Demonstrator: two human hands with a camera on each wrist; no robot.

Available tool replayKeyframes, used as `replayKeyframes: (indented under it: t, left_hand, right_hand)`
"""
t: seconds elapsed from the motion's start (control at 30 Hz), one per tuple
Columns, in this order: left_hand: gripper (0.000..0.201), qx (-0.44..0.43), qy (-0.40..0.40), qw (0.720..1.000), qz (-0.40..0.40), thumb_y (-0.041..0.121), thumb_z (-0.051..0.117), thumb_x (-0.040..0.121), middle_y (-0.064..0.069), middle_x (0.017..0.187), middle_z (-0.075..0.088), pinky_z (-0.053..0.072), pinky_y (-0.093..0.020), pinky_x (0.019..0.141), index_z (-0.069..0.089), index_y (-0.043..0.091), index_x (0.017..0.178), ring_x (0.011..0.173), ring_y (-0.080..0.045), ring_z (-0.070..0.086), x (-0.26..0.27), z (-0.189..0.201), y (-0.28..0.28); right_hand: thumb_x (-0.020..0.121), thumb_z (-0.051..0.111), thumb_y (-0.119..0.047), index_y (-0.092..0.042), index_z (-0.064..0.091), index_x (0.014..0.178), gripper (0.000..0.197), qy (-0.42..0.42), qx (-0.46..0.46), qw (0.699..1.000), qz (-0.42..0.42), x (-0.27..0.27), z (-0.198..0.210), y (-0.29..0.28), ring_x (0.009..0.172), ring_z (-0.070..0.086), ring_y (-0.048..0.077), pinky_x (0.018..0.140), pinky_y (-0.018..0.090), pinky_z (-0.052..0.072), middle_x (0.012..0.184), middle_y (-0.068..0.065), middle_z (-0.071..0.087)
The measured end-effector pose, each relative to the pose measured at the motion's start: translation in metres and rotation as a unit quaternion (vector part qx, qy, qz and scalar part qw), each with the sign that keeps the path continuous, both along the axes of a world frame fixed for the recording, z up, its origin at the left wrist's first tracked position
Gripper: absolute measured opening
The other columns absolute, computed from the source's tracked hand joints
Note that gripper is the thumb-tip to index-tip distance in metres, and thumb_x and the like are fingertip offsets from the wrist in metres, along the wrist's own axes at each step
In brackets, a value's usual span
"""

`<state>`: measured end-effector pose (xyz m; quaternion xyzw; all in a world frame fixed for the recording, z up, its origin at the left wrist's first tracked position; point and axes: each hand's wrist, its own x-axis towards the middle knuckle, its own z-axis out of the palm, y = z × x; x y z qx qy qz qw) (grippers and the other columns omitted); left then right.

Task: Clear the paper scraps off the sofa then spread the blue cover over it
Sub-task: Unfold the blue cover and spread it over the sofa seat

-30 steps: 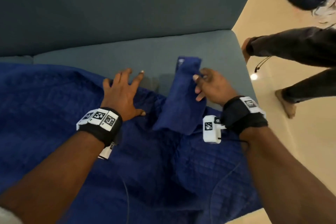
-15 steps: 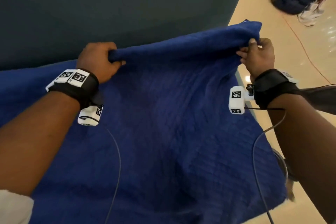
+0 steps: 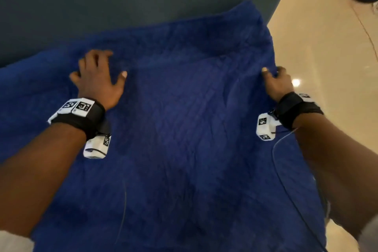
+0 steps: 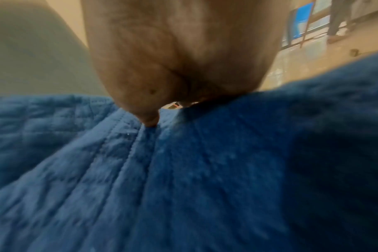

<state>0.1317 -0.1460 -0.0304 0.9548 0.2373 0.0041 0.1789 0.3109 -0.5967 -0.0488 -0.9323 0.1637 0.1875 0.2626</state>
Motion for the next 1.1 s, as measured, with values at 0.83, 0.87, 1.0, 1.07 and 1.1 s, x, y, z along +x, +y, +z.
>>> replayKeyframes:
  t: [0.83, 0.87, 1.0, 1.07, 1.1]
  left_hand:
    - [0.122, -0.052, 0.186, 0.978, -0.078, 0.106, 0.046, 0.050, -0.004, 0.171, -0.011, -0.009, -0.070, 0.118, 0.005, 0.056, 0.154, 0.156, -0.026, -0.018, 0.101, -0.025, -0.139]
    - [0.124, -0.044, 0.186, 0.979, -0.076, 0.107, 0.044, 0.048, -0.004, 0.170, -0.014, -0.010, -0.070, 0.117, 0.002, 0.057, 0.154, 0.155, -0.027, -0.021, 0.101, -0.027, -0.141]
    - [0.129, -0.042, 0.183, 0.980, -0.069, 0.109, 0.043, 0.044, -0.004, 0.170, -0.015, -0.011, -0.071, 0.117, 0.000, 0.057, 0.154, 0.155, -0.027, -0.021, 0.100, -0.029, -0.143]
    - [0.130, -0.049, 0.176, 0.981, -0.061, 0.108, 0.046, 0.042, -0.003, 0.170, -0.011, -0.009, -0.070, 0.117, 0.003, 0.057, 0.154, 0.156, -0.026, -0.017, 0.101, -0.028, -0.142]
    - [0.132, -0.052, 0.173, 0.982, -0.056, 0.108, 0.049, 0.040, -0.003, 0.170, -0.008, -0.008, -0.070, 0.118, 0.005, 0.057, 0.154, 0.157, -0.026, -0.014, 0.101, -0.027, -0.142]
  right_hand:
    - [0.080, 0.081, -0.038, -0.019, 0.057, 0.103, 0.038, 0.006, 0.195, 0.970, -0.144, 0.036, -0.027, -0.095, 0.076, 0.062, 0.027, 0.067, 0.033, 0.049, 0.096, 0.018, 0.067]
    - [0.070, 0.081, -0.050, -0.018, 0.060, 0.097, 0.047, 0.039, 0.206, 0.967, -0.143, 0.043, -0.034, -0.095, 0.079, 0.060, 0.028, 0.068, 0.038, 0.046, 0.096, 0.020, 0.064]
    - [0.063, 0.069, -0.078, -0.010, 0.070, 0.104, 0.079, 0.069, 0.243, 0.959, -0.128, 0.079, -0.046, -0.086, 0.097, 0.063, 0.025, 0.086, 0.043, 0.051, 0.115, 0.013, 0.071]
    - [0.073, 0.051, -0.085, -0.016, 0.066, 0.132, 0.092, 0.084, 0.202, 0.969, -0.114, 0.093, -0.031, -0.072, 0.121, 0.062, 0.030, 0.110, 0.049, 0.046, 0.137, 0.007, 0.066]
    - [0.082, 0.045, -0.084, -0.015, 0.061, 0.140, 0.092, 0.091, 0.191, 0.972, -0.102, 0.099, -0.023, -0.063, 0.126, 0.059, 0.030, 0.114, 0.050, 0.042, 0.142, 0.005, 0.062]
